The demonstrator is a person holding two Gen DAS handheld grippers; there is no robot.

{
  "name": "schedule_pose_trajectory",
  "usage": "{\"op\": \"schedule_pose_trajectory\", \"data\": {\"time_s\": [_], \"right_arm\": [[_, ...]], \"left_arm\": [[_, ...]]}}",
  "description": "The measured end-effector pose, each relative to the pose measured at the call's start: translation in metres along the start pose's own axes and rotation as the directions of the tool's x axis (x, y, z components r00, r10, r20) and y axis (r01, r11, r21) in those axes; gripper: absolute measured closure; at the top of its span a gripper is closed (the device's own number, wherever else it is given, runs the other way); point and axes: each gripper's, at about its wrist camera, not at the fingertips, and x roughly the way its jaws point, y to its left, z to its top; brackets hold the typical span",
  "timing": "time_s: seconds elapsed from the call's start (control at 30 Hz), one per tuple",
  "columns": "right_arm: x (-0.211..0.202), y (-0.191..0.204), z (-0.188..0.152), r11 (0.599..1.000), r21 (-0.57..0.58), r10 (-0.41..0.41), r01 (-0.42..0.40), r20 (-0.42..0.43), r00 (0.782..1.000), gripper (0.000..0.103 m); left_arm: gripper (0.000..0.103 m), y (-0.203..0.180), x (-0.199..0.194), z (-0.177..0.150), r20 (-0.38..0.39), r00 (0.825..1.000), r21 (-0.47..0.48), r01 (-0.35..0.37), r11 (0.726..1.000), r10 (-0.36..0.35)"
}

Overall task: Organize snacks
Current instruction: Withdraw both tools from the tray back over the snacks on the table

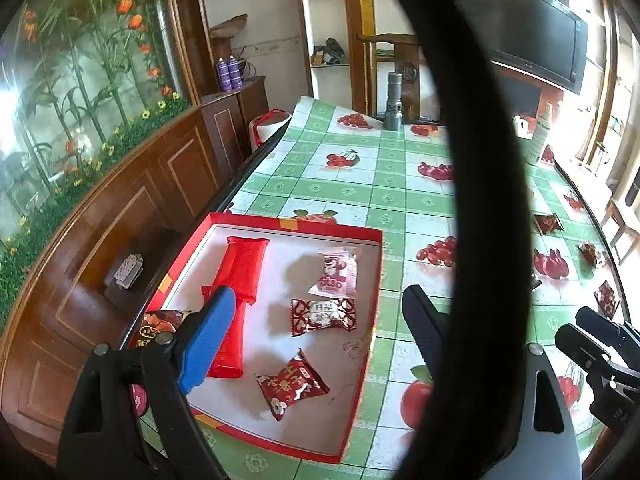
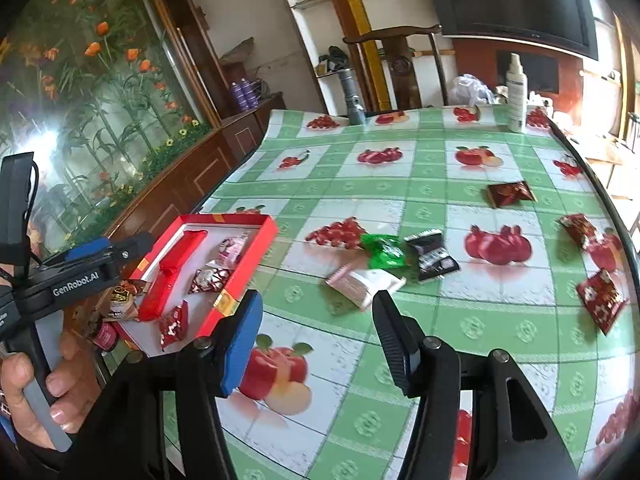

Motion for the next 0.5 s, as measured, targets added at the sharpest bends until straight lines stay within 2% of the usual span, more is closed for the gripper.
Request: {"op": "schedule_pose_trajectory", "data": {"time_s": [0.5], "right_arm": [[-0.038,-0.069,-0.032,0.987,0.124,-0.104,0.102,0.014,0.994,0.044]], "left_arm": [[0.016,-0.035,-0.021,-0.003,0.045,0.999,0.047,-0.001,0.999,-0.001]]}}
